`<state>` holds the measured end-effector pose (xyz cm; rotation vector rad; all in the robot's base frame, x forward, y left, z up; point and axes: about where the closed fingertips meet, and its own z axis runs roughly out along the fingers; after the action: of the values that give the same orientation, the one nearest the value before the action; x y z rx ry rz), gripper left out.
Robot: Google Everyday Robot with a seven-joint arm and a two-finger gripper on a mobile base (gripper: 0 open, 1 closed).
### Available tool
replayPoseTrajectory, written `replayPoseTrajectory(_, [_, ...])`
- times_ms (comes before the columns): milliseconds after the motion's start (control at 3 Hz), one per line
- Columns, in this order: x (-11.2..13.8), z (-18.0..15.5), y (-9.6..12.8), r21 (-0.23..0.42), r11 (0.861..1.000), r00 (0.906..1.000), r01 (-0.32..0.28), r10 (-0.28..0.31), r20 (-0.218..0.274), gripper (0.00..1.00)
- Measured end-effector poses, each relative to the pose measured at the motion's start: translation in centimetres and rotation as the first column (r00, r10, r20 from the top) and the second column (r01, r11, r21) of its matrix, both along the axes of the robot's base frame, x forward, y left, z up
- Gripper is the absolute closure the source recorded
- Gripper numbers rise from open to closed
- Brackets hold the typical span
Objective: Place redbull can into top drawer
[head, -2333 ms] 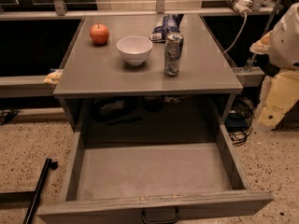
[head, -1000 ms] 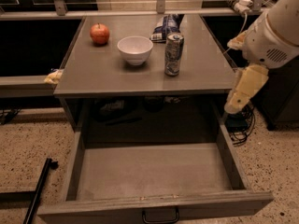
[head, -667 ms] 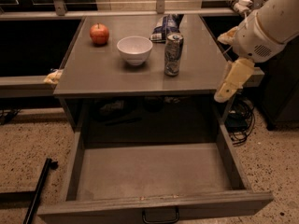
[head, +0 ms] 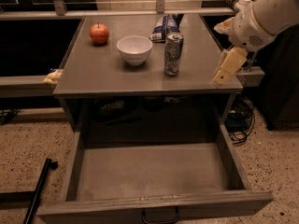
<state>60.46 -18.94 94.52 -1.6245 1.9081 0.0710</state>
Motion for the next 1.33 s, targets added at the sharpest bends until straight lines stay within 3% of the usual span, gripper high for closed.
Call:
replayPoseTrajectory(667, [2.6, -0.4, 1.6, 0.038, 0.999, 0.9994, -0.022, 0.021, 0.027, 0.00])
replayPoseTrajectory(1333, [8.3, -0.2, 4.3, 0.123, 0.990, 0.9962, -0.066, 0.059, 0.064, 0.00])
